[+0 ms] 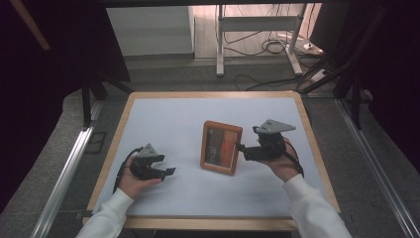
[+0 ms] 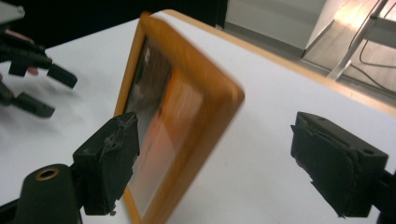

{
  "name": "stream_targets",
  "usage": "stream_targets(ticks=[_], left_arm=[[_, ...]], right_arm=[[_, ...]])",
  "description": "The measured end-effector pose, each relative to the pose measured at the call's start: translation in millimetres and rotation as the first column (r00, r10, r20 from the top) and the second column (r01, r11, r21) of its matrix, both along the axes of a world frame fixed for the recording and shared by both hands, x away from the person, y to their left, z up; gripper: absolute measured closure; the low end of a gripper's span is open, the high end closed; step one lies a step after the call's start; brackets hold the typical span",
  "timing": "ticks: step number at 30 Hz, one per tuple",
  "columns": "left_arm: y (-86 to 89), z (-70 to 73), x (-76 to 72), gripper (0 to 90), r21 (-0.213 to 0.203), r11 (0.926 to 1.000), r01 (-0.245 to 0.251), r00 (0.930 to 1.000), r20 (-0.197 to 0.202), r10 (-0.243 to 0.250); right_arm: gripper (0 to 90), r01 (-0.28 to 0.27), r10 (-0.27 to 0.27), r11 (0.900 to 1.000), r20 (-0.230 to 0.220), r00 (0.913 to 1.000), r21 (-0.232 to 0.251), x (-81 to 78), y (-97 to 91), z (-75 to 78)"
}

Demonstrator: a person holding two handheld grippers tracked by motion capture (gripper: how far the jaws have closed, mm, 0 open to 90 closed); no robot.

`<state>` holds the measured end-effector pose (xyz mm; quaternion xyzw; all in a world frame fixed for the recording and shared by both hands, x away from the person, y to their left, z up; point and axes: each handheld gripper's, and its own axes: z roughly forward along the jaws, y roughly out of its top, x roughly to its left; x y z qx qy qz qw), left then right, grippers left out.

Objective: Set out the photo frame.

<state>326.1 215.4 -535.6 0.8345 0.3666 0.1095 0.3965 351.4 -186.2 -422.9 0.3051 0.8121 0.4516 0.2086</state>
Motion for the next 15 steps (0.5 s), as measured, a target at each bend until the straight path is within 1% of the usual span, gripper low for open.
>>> stream_targets(ticks=[1,2,3,5,6,8,10,12,13,14,15], left_arm=[[-0.2,-0.1,0.4,27.9,0.002,1.0,0.001,1.0,0.0,-0.001],[-0.4,-0.3,0.6,27.9,0.004,1.0,0.003,1.0,-0.001,-0.003],[-1.3,-0.8,0.7,27.8,0.008,0.9999,0.006,1.0,-0.006,-0.006],[-2.0,-0.6,0.4,27.7,0.012,0.9999,0.008,1.0,-0.005,-0.007],[-2.0,-0.6,0.4,27.7,0.012,0.9999,0.008,1.0,-0.005,-0.007],[-2.2,-0.1,0.1,27.7,0.01,0.9999,0.007,1.0,-0.005,-0.007],[-2.4,-0.2,0.1,27.7,0.012,0.9999,0.007,1.0,-0.005,-0.007],[-2.5,-0.2,0.2,27.7,0.012,0.9999,0.006,1.0,-0.007,-0.006],[-2.5,0.0,0.1,27.7,0.013,0.9999,0.007,1.0,-0.007,-0.007],[-2.7,0.0,0.0,27.7,0.011,0.9999,0.005,1.0,-0.006,-0.005],[-2.7,0.0,0.1,27.7,0.011,0.9999,0.005,1.0,-0.007,-0.005]], right_arm=[[15.5,0.0,0.0,1.0,0.0,1.0,0.0,0.0,0.0,0.0],[15.9,0.007,-0.007,1.0,-0.003,1.0,0.0,-4.5,-3.2,-3.4],[18.6,0.027,-0.027,0.9996,-0.01,0.9996,0.0,-12.5,-9.6,-10.4],[23.5,0.024,-0.024,0.9996,-0.013,0.9996,0.015,-20.5,-15.0,-18.7],[23.5,0.024,-0.024,0.9996,-0.013,0.9996,0.015,-20.5,-15.0,-18.7],[27.4,0.01,-0.01,0.9999,-0.02,0.9997,0.008,-29.0,-17.1,-27.9],[34.4,-0.01,0.01,1.0,-0.028,0.9996,-0.002,-36.4,-17.2,-37.0],[39.6,-0.016,0.016,0.9997,-0.024,0.9996,-0.018,-43.0,-16.1,-44.8],[41.5,-0.021,0.02,0.9996,-0.029,0.9994,-0.02,-45.5,-15.6,-48.0],[48.5,-0.032,0.032,0.9991,-0.028,0.9991,-0.026,-49.6,-14.2,-52.8],[48.5,-0.032,0.032,0.9991,-0.028,0.9991,-0.026,-49.6,-14.2,-52.8]])
